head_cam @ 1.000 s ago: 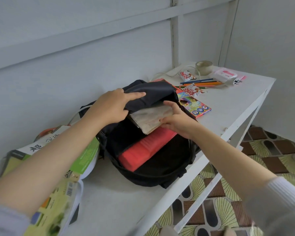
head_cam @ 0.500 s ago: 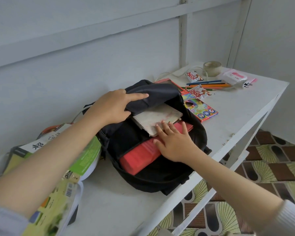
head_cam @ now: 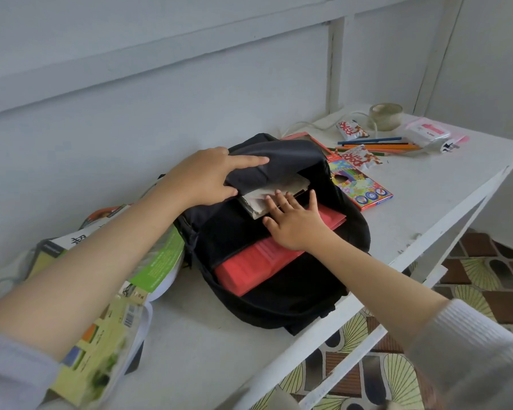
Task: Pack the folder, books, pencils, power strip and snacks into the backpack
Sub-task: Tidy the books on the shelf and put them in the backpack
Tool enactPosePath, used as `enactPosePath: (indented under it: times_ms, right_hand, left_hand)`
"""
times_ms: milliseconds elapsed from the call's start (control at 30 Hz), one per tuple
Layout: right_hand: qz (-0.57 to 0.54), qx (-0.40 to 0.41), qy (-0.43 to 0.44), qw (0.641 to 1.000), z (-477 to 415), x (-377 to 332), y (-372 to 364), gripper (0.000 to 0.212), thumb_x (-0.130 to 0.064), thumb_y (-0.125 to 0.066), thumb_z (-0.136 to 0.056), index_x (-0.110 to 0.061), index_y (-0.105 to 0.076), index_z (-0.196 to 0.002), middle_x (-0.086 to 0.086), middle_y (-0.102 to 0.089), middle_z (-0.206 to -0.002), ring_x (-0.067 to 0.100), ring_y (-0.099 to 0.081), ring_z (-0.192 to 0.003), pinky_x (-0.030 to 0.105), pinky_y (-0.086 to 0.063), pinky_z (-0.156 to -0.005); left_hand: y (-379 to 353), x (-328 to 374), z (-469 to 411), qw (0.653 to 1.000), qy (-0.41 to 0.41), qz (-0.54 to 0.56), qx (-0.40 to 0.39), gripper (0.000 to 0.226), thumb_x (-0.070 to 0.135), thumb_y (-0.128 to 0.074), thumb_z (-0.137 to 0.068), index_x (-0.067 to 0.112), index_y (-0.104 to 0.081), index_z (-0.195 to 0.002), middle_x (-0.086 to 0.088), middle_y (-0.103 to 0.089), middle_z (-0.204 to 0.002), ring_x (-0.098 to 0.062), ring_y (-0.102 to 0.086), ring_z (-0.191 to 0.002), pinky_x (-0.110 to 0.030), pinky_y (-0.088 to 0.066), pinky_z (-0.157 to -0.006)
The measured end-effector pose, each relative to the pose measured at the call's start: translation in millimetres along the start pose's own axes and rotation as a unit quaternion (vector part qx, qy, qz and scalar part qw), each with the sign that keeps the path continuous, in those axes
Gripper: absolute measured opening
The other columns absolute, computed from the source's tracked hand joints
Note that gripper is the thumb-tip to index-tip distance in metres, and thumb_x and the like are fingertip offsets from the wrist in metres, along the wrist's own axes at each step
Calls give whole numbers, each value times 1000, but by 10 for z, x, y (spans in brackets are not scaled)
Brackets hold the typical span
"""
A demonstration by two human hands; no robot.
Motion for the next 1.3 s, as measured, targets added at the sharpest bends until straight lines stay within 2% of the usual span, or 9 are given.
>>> enactPosePath:
  times_ms: [267, 433, 500, 567, 633, 800, 933, 1100, 1300]
  right_hand:
    - [-26, -6, 33, 999, 73, -28, -33, 56, -43, -13, -99, -21, -6, -151, -1, -2, -159, 18, -1, -146, 55, 19, -108]
    - [-26, -66, 76, 995, 161, -98, 59, 57, -39, -30, -97, -14, -25, -147, 10, -28, -153, 27, -25, -140, 48, -20, -112]
    - [-62, -91, 119, 987, 304, -178, 241, 41, -32, -39, -93, -10, -55, -124, 11, -56, -126, 28, -51, -117, 37, -43, -92]
    - [-107, -109, 162, 975, 429, -279, 457, 28, -28, -43, -92, -9, -63, -89, 6, -63, -94, 23, -58, -89, 31, -44, -73]
    - [-121, -124, 204, 964, 533, -411, 696, 31, -30, -45, -93, -10, -64, -80, 2, -63, -81, 20, -58, -78, 31, -46, -71]
    - [-199, -139, 294, 924, 561, -847, 1091, 31, -31, -49, -92, -12, -69, -78, 1, -71, -70, 16, -65, -60, 28, -51, -62]
    - [-210, -90, 344, 911, 361, -1338, 1102, 26, -24, -47, -91, -8, -65, -81, 5, -71, -75, 16, -66, -55, 29, -54, -65]
    - [-182, -37, 363, 913, 133, -1973, 747, 29, -37, -48, -91, -17, -57, -109, 4, -62, -106, 24, -57, -103, 30, -41, -74]
    - [-122, -30, 393, 911, 208, -2472, 334, 85, -55, -51, -87, -11, -9, -148, 9, -63, -106, 30, -62, -94, 32, -43, -65]
  left_hand:
    - [-17, 1, 4, 1000, 8, 3, -1, 74, 19, -65, -80, 58, -29, -132, 6, -34, -72, -6, -35, -61, -27, -27, -60]
    - [-57, 0, 48, 1000, 31, -4, -4, 73, 24, -64, -81, 60, -25, -132, 3, -39, -76, -8, -39, -64, -27, -30, -59]
    - [-142, -22, 86, 999, 50, 18, -4, 72, 26, -66, -81, 61, -28, -131, 1, -51, -94, -12, -50, -81, -27, -38, -69]
    - [-221, -46, 156, 989, 78, 123, 14, 69, 22, -72, -77, 58, -39, -126, 2, -48, -128, -11, -47, -113, -26, -38, -90]
    - [-246, -67, 302, 963, 107, 243, 51, 60, 17, -76, -73, 52, -52, -116, 5, -45, -137, -3, -40, -123, -22, -29, -101]
    - [-231, -225, 1022, 835, 242, 446, 213, 34, -2, -67, -80, 29, -67, -95, 17, -70, -93, -1, -63, -96, -16, -46, -91]
    - [-253, -389, 1916, 745, 429, 367, 356, 40, -8, -58, -83, 32, -65, -86, 19, -67, -86, 5, -63, -82, -16, -50, -81]
    - [-335, -258, 2945, 647, 630, 167, 396, 29, 5, -59, -84, 20, -66, -107, 1, -66, -107, -12, -60, -89, -25, -44, -74]
    - [-626, -118, 3237, 642, 683, 199, 287, 54, 9, -60, -85, 14, -42, -136, 0, -59, -118, -13, -49, -93, -26, -37, -73]
Point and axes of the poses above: each hand's wrist, its own z-axis away from the middle knuckle, its own y-axis out of the back of the hand, x = y × z, the point moved 6 cm from there along -z, towards the middle knuckle
